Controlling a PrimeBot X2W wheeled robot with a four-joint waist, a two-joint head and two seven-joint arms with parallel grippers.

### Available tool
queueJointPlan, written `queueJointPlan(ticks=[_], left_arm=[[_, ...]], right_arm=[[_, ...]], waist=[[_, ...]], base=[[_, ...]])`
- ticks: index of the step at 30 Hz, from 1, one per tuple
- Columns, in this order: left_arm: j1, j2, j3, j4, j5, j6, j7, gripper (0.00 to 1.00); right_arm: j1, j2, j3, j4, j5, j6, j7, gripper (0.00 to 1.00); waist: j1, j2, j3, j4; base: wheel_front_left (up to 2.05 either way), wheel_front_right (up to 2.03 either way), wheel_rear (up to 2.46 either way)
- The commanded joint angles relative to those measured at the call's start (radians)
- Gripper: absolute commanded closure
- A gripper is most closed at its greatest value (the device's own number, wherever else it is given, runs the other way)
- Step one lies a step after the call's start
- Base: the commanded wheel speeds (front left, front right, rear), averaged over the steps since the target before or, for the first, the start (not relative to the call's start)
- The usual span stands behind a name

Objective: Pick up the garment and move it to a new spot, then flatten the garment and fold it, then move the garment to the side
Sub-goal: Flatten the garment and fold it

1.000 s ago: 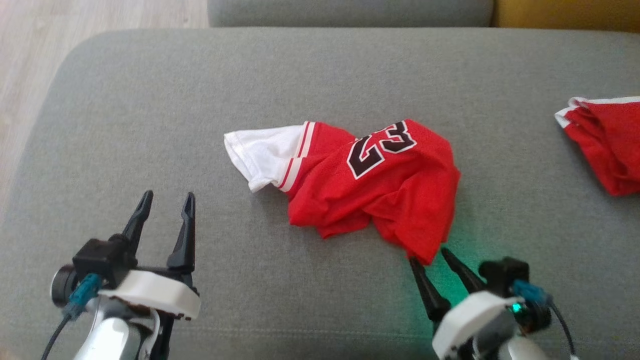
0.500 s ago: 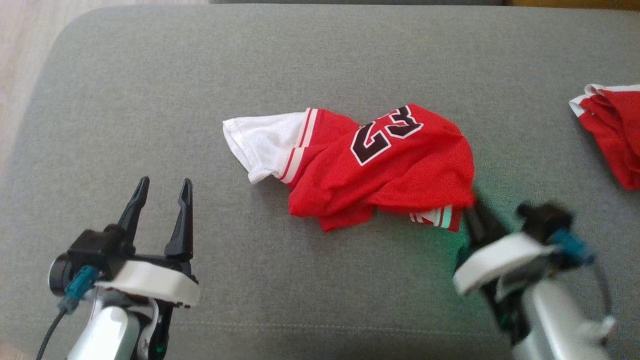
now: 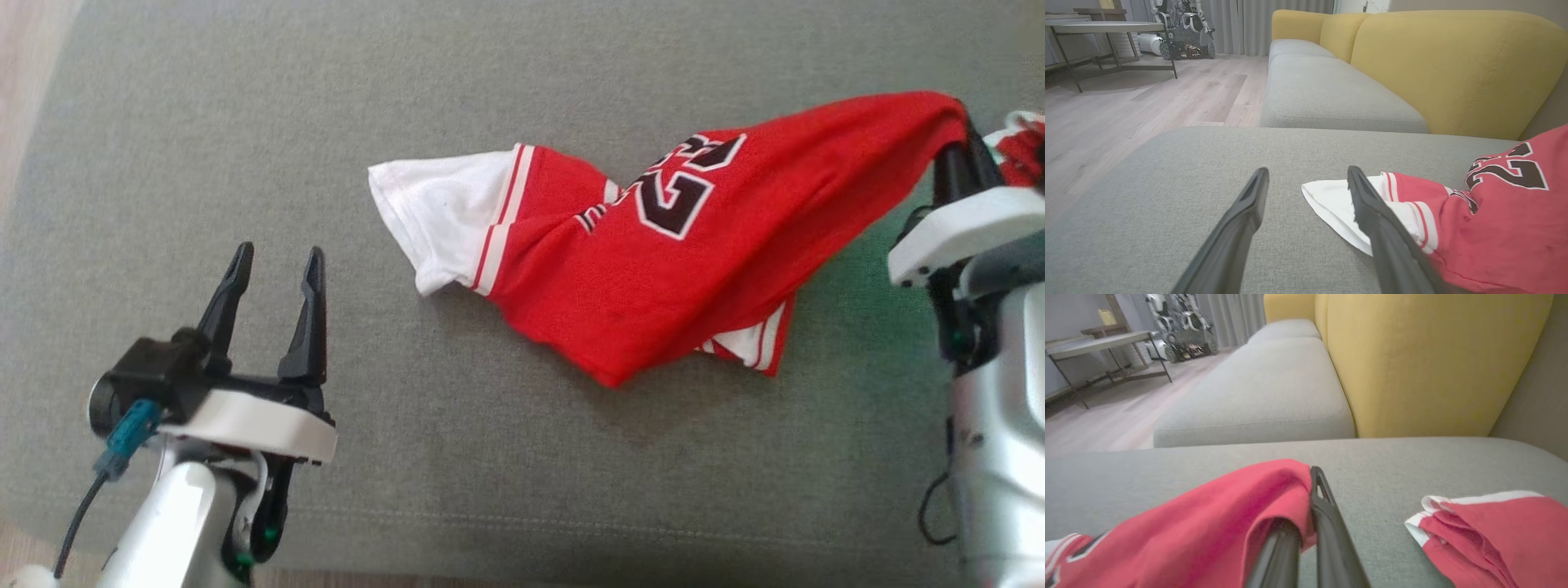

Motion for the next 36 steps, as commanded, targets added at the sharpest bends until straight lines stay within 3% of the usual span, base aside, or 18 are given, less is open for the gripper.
queueJointPlan(ticks=[1, 4, 5, 6, 10, 15, 30, 36], left_arm=[[-0.051, 0.014, 0.039, -0.026, 0.0, -0.002, -0.009, 0.0], [-0.064, 0.005, 0.042, -0.02, 0.003, -0.009, -0.011, 0.0], [-0.066, 0.003, 0.044, -0.018, 0.004, -0.011, -0.012, 0.0], [-0.068, 0.001, 0.045, -0.016, 0.005, -0.013, -0.012, 0.0], [-0.064, -0.006, 0.065, -0.017, 0.015, -0.014, -0.013, 0.0], [-0.044, -0.011, 0.088, -0.03, 0.029, -0.018, -0.013, 0.0], [0.053, 0.003, 0.111, -0.028, 0.041, -0.007, -0.013, 0.0], [0.085, 0.009, 0.104, -0.027, 0.042, 0.001, -0.003, 0.0]], right_arm=[[-0.048, -0.016, 0.011, 0.006, -0.008, 0.007, -0.008, 1.0], [-0.098, -0.043, -0.003, 0.153, -0.022, 0.007, -0.022, 1.0], [-0.111, -0.049, -0.004, 0.199, -0.029, 0.007, -0.026, 0.73], [-0.125, -0.05, 0.0, 0.232, -0.033, 0.007, -0.039, 0.0], [-0.15, -0.034, 0.04, 0.307, -0.035, 0.007, -0.108, 0.0], [-0.086, -0.021, 0.078, 0.267, -0.029, 0.007, -0.154, 0.0], [0.315, 0.048, 0.103, -0.267, -0.025, 0.007, -0.071, 0.0], [0.429, 0.053, 0.128, -0.383, -0.008, 0.007, -0.04, 0.0]], waist=[[-0.0001, 0.0, 0.019, 0.014], [-0.0001, 0.0, 0.036, 0.023], [-0.0001, 0.0, 0.038, 0.025], [-0.0001, 0.0, 0.04, 0.026], [-0.0001, 0.0, 0.031, 0.01], [-0.0001, 0.0, -0.005, -0.016], [-0.0001, 0.0, -0.124, -0.066], [-0.0001, 0.0, -0.16, -0.072]], base=[[0.0, 0.0, 0.0], [0.0, 0.0, 0.0], [0.0, 0.0, 0.0], [0.0, 0.0, 0.0], [0.0, 0.0, 0.0], [0.0, 0.0, 0.0], [0.0, 0.0, 0.0], [0.0, 0.0, 0.0]])
